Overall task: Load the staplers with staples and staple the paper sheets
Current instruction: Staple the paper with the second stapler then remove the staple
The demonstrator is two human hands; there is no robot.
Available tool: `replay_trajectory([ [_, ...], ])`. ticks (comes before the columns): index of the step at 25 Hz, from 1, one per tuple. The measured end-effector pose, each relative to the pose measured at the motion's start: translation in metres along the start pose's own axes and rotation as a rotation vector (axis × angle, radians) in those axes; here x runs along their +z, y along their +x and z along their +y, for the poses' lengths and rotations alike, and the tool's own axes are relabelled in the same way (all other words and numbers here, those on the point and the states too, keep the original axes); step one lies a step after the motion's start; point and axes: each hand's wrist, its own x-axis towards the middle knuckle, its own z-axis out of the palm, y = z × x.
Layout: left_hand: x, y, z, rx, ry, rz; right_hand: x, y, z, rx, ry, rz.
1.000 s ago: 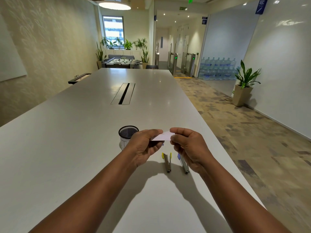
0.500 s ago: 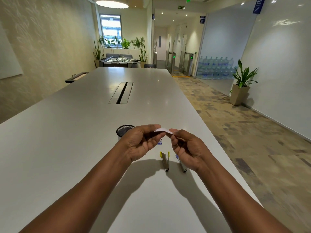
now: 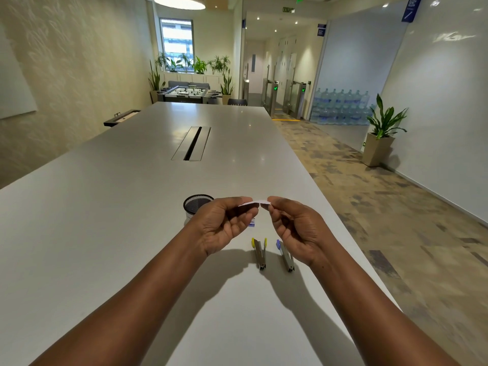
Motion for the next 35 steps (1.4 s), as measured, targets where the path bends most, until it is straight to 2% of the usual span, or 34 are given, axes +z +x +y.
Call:
replay_trajectory([
  [5,0.002,0.000,0.003,0.056,0.016,0.019,-0.002,0.001,0.005,0.007,-0.091,0.008],
  [11,0.003,0.002,-0.003,0.156,0.204,0.085,-0.004,0.001,0.004,-0.022,-0.128,-0.004],
  [18,0.005,0.008,-0.005,0.123,0.243,0.155,-0.001,0.002,0.006,-0.104,-0.327,-0.056],
  [21,0.002,0.011,-0.008,0.161,0.251,0.160,-0.002,0.004,0.011,-0.131,-0.383,-0.049],
  [26,-0.012,0.013,-0.011,0.276,0.453,0.032,-0.009,0.012,0.015,-0.158,-0.423,-0.005],
  [31,-0.036,0.015,-0.009,0.376,0.677,0.012,-0.014,0.023,0.025,-0.128,-0.579,-0.027],
  [35,-0.064,0.015,-0.011,0.391,0.846,0.072,-0.012,0.032,0.040,-0.151,-0.765,-0.087],
])
